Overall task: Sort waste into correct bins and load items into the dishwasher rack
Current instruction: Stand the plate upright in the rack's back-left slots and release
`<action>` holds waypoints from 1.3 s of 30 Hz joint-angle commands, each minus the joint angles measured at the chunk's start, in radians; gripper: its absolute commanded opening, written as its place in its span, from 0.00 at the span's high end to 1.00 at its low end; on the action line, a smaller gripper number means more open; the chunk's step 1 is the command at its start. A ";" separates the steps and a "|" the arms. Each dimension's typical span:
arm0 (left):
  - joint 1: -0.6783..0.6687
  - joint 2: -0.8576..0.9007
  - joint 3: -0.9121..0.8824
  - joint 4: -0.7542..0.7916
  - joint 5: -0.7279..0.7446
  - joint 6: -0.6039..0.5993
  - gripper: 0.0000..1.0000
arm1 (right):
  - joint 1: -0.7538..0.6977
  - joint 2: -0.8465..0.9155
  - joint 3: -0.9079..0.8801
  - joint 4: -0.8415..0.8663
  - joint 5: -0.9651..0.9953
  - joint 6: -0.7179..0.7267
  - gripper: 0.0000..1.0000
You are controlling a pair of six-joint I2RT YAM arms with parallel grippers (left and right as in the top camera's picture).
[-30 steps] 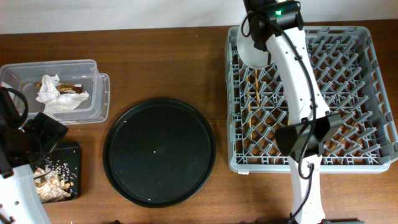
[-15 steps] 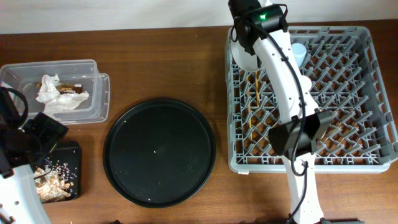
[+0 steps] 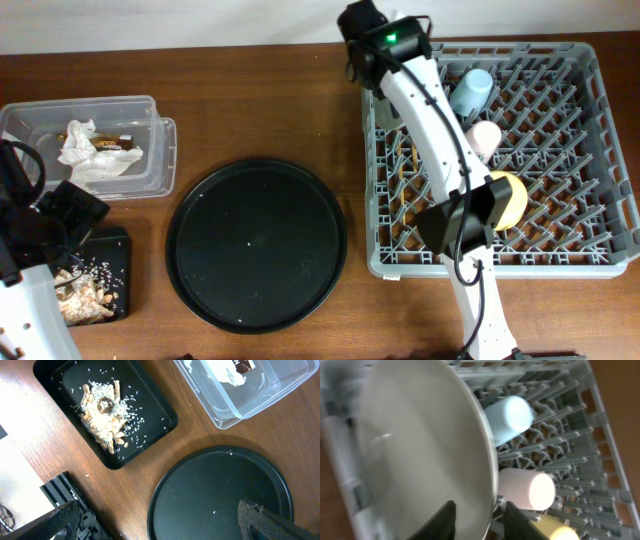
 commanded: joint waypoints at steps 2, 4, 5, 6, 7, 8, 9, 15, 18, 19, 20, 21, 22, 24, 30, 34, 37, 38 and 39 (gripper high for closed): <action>0.006 -0.007 0.009 -0.001 -0.007 -0.003 0.01 | 0.028 -0.033 0.116 -0.053 -0.092 -0.040 0.24; 0.006 -0.007 0.009 -0.001 -0.007 -0.003 0.01 | 0.027 -0.080 0.226 -0.104 -0.144 -0.041 0.08; 0.006 -0.007 0.009 -0.001 -0.007 -0.003 0.01 | 0.025 -0.111 0.286 -0.113 -0.199 -0.090 0.02; 0.006 -0.007 0.009 -0.001 -0.007 -0.003 0.01 | 0.023 -0.138 0.311 -0.113 -0.232 -0.101 0.02; 0.006 -0.007 0.009 -0.001 -0.007 -0.003 0.01 | 0.021 -0.177 0.328 -0.113 -0.265 -0.101 0.02; 0.006 -0.007 0.009 -0.001 -0.007 -0.003 0.01 | 0.020 -0.239 0.330 -0.113 -0.285 -0.102 0.02; 0.006 -0.007 0.009 -0.001 -0.007 -0.003 0.01 | 0.020 -0.291 0.330 -0.113 -0.312 -0.121 0.02; 0.006 -0.007 0.009 -0.001 -0.007 -0.003 0.01 | 0.021 -0.627 0.235 -0.113 -0.615 -0.274 0.02; 0.006 -0.007 0.009 -0.001 -0.007 -0.003 0.01 | 0.021 -0.861 -0.045 -0.113 -0.654 -0.265 0.02; 0.006 -0.007 0.009 -0.002 -0.007 -0.003 0.01 | 0.021 -0.953 -0.163 -0.112 -0.653 -0.254 0.02; 0.006 -0.007 0.009 -0.002 -0.007 -0.003 0.01 | 0.021 -1.014 -0.237 -0.112 -0.654 -0.254 0.02; 0.006 -0.007 0.009 -0.002 -0.007 -0.003 0.01 | 0.021 -1.042 -0.267 -0.112 -0.654 -0.254 0.02; 0.006 -0.007 0.009 -0.002 -0.007 -0.003 0.01 | 0.021 -1.080 -0.305 -0.112 -0.654 -0.254 0.02; 0.006 -0.007 0.009 -0.001 -0.007 -0.003 0.01 | 0.021 -1.127 -0.334 -0.112 -0.654 -0.254 0.02; 0.006 -0.007 0.009 -0.001 -0.007 -0.003 0.01 | 0.021 -1.137 -0.334 -0.112 -0.654 -0.254 0.02; 0.006 -0.007 0.009 -0.001 -0.007 -0.003 0.01 | 0.020 -1.134 -0.346 -0.112 -0.638 -0.292 0.02; 0.006 -0.007 0.009 -0.001 -0.007 -0.003 0.01 | -0.042 -1.209 -0.465 -0.112 -0.642 -0.309 0.02; 0.006 -0.007 0.009 -0.001 -0.007 -0.003 0.01 | -0.076 -1.249 -0.533 -0.109 -0.644 -0.306 0.02; 0.006 -0.007 0.009 -0.002 -0.007 -0.003 0.01 | -0.108 -1.291 -0.603 -0.094 -0.648 -0.306 0.02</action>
